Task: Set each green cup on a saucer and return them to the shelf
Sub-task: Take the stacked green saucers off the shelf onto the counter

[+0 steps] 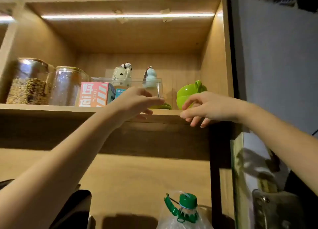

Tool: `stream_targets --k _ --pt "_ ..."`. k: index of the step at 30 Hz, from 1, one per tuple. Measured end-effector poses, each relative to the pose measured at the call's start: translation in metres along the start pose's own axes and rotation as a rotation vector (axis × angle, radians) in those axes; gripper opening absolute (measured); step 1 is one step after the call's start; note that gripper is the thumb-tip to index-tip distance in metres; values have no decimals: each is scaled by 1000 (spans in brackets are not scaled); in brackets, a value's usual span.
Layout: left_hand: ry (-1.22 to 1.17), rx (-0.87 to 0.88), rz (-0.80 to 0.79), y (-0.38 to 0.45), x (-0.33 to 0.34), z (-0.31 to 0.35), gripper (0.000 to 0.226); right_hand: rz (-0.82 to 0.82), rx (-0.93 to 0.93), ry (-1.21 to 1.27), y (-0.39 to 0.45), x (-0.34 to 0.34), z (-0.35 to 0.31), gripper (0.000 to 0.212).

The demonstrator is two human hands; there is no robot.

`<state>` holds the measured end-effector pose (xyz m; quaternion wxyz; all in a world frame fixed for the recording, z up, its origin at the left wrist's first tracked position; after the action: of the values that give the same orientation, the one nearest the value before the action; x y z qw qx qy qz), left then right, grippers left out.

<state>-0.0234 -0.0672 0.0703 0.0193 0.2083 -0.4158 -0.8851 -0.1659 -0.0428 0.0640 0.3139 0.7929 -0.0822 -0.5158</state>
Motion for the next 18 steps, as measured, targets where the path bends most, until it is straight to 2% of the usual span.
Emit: stream_targets --k 3,8,10,12,14,18 --pt "63 119 116 17 -13 5 51 209 -99 57 21 -19 -6 38" --pt "195 232 354 37 -27 -9 59 553 -205 168 54 -21 1 31" --pt "285 222 384 46 -25 -21 65 636 -254 186 62 -14 5 28" --pt "390 145 333 58 -17 -38 73 643 -261 192 71 -4 11 29" --pt "443 50 277 70 -13 -55 78 580 -219 190 81 10 18 33" --pt "367 -32 153 87 -2 -72 64 457 -58 84 100 21 24 39"
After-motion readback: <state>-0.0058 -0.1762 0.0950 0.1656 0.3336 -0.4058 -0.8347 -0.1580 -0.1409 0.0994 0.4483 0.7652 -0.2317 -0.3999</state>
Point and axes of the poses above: each hand's wrist, its own y-axis towards the middle knuckle, its own x-axis out of the palm, z = x × y, the point moved 10 cm from there along y, towards the middle knuckle, and after that the axes turned 6 degrees about z, right-handed, at the moved point
